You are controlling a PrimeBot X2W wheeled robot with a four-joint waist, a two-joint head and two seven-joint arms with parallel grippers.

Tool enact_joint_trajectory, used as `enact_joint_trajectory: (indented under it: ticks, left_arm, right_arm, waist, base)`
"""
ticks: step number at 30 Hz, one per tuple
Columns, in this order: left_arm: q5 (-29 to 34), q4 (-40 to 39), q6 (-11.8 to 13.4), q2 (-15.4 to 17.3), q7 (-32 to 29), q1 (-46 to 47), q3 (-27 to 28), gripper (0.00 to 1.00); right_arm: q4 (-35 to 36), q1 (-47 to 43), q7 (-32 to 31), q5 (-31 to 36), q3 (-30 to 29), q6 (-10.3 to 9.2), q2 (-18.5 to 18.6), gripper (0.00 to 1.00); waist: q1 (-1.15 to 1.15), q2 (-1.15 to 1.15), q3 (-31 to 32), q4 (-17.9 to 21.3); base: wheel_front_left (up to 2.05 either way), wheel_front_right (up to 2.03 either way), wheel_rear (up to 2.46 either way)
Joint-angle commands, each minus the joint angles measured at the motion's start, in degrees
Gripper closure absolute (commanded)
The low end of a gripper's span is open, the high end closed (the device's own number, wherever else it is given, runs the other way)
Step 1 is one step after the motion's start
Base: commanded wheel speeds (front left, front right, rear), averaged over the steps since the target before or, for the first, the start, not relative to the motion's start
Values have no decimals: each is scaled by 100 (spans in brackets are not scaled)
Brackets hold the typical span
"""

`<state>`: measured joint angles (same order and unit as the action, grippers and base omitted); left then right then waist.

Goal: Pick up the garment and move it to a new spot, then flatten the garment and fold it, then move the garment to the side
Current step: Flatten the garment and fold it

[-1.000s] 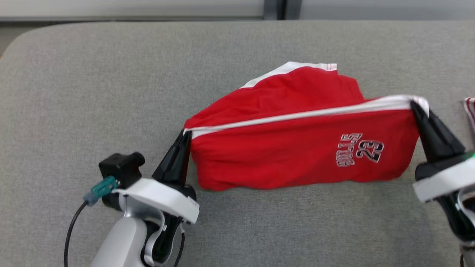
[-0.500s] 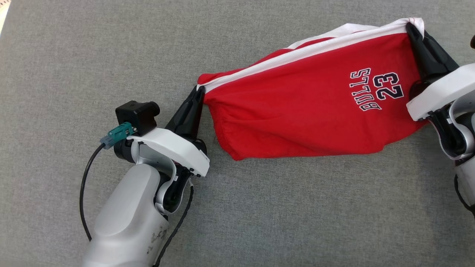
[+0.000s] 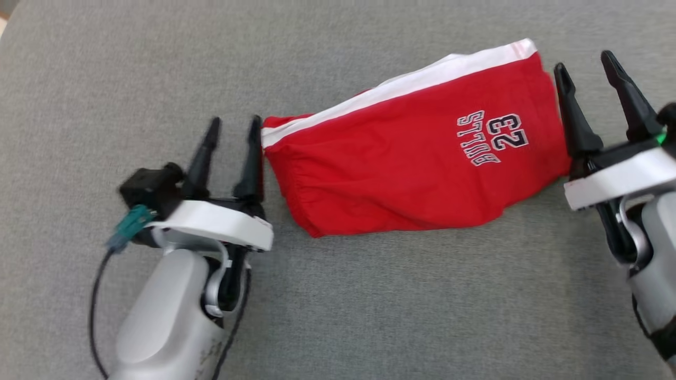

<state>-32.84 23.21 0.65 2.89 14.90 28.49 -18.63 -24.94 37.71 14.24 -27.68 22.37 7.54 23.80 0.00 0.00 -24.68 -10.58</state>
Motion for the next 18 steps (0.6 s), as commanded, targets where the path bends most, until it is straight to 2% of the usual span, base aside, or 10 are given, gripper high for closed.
enact_joint_trajectory:
  ticks: [1, 3, 7, 11, 18]
  left_arm:
    - [168, -276, 62, 44, 30, -116, 214, 0]
    - [544, -818, 152, 32, 27, -439, 608, 0]
    - [1013, -1321, 150, 29, 30, -729, 870, 0]
    - [1407, -1460, 43, 120, 30, -1004, 957, 0]
    - [1722, -1403, -30, 215, 32, -1605, 903, 0]
  right_arm:
    - [141, -229, 59, 90, -144, -10, -66, 0]
    - [508, -583, 77, 274, -478, -9, -193, 0]
    - [998, -1159, 83, 510, -884, -8, -393, 0]
    - [1462, -1758, -23, 757, -1229, -8, -568, 0]
    - [2147, -2875, -420, 1063, -1667, -8, -911, 0]
  waist:
    - [0, 0, 190, 170]
    - [0, 0, 319, 326]
    - [0, 0, 512, 488]
    - [0, 0, 707, 632]
    - [0, 0, 1023, 806]
  base:
    - [0, 0, 0]
    - [0, 0, 0]
    - [0, 0, 0]
    - [0, 0, 0]
    - [0, 0, 0]
